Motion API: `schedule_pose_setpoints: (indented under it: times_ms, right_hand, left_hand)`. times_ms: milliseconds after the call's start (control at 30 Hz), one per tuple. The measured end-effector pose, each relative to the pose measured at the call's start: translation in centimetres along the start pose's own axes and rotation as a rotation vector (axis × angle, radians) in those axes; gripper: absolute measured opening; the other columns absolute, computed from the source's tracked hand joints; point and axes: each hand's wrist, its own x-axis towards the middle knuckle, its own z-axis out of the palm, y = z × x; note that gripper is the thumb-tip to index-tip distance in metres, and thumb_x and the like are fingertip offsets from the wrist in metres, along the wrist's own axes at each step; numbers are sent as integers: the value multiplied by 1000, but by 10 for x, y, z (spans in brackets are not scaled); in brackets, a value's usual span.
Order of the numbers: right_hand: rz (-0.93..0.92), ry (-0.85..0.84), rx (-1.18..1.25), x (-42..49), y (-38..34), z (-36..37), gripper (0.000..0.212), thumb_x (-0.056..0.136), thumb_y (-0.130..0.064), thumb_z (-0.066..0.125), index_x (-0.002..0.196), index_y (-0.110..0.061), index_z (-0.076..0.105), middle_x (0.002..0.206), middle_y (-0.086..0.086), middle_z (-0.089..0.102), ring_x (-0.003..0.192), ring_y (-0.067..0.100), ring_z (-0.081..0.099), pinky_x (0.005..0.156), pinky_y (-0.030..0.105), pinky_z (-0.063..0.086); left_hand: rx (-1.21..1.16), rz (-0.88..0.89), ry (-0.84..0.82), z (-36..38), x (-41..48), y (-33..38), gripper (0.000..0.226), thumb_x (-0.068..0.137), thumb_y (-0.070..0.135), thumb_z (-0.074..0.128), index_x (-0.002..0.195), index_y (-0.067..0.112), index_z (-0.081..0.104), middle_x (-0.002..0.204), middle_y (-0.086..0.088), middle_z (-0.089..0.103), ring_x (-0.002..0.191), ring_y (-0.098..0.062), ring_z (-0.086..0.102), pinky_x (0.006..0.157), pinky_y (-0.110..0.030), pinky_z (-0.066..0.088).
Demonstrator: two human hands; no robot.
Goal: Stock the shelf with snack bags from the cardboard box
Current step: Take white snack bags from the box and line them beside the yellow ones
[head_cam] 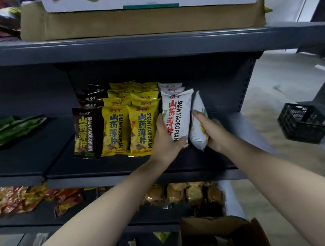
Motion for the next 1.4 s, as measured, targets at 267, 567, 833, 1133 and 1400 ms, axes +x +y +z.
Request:
schedule_pose_setpoints:
  times_ms: [267, 567, 833, 1133, 1400]
  right_hand:
    - [-414, 244, -175, 24, -15, 28, 42, 93, -28, 60, 125, -11, 41, 100, -12, 58, 89, 0, 60, 59, 7, 47]
    - [-406, 237, -259, 56, 1, 30, 65, 82, -29, 74, 131, -12, 34, 106, -13, 58, 100, 6, 61, 83, 28, 53]
    - [-431, 252, -236, 72, 13, 30, 63, 78, -30, 77, 119, -28, 29, 110, -9, 58, 97, 5, 61, 74, 21, 51]
    - [-372, 166, -206, 74, 7, 20, 60, 83, -31, 72, 127, -19, 32, 98, -19, 55, 86, -5, 56, 65, 12, 45]
    - [-356, 292, -116, 81, 2, 3, 54, 87, -31, 68, 128, -12, 38, 94, -12, 57, 84, 1, 57, 67, 17, 45]
  left_hand:
    - [338, 13, 142, 23, 31, -24, 115, 66, 23, 84, 148, 5, 6, 135, -14, 40, 128, -26, 37, 108, -34, 32]
    - [478, -73, 204, 46, 55, -49, 115, 71, 16, 79, 149, 6, -5, 142, -14, 26, 136, -29, 24, 115, -33, 18]
    - [596, -142, 259, 53, 53, -48, 124, 58, 21, 86, 150, 3, 5, 135, -16, 38, 124, -30, 44, 105, -33, 36]
    - [595, -81, 233, 52, 31, -44, 106, 80, 27, 70, 147, -5, -5, 148, -23, 19, 140, -34, 24, 113, -37, 26]
    - [1118, 506, 288, 48, 56, -40, 72, 86, 26, 50, 147, 4, 20, 150, -24, 30, 140, -36, 28, 112, -51, 28]
